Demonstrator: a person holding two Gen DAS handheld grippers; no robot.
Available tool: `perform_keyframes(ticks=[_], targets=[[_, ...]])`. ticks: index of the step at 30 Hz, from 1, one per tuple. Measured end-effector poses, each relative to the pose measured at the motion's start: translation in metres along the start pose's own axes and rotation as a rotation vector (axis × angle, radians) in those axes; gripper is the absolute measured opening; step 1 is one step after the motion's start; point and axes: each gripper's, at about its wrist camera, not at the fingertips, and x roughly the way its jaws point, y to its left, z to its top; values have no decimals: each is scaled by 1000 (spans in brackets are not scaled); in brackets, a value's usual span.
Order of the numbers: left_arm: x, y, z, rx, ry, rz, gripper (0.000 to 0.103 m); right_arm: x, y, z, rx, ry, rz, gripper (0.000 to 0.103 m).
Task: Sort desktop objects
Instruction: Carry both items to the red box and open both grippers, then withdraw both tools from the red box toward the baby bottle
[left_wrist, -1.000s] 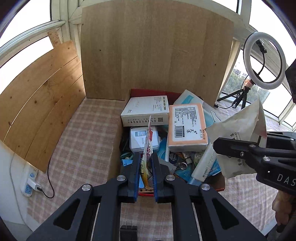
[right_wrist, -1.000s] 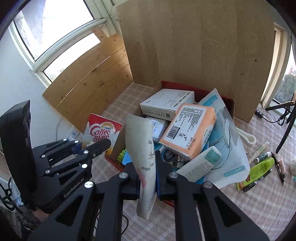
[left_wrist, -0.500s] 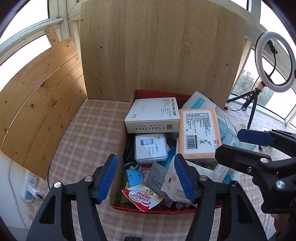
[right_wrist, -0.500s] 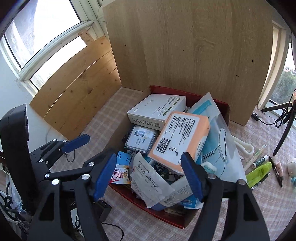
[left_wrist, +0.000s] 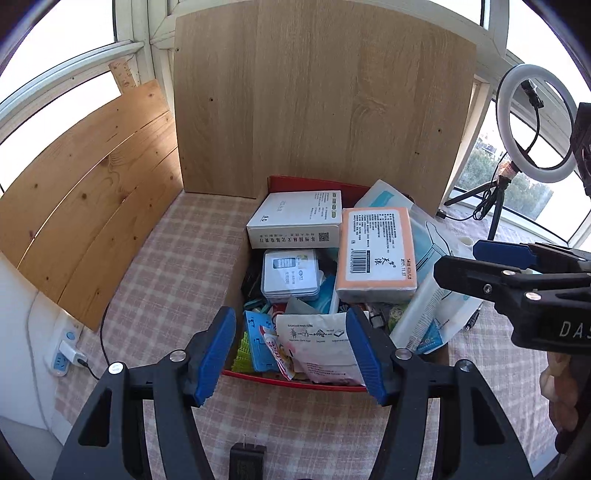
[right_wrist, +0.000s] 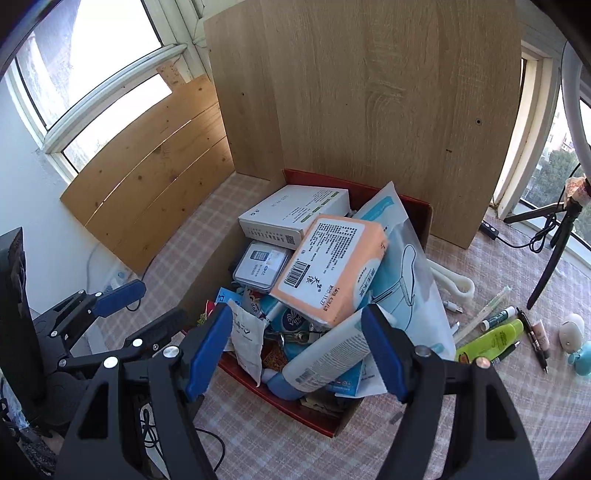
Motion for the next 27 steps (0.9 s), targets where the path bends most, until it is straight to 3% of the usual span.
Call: perform_keyframes(ticks=[16,27], targets=[[-45,-56,-50,-18,-21,-18,59,-61,-34,-59,-9,-1,-11,71],[-57,-125,-52,42,-34,-89,60,-111,-108,-91,90,-50,-78,71]])
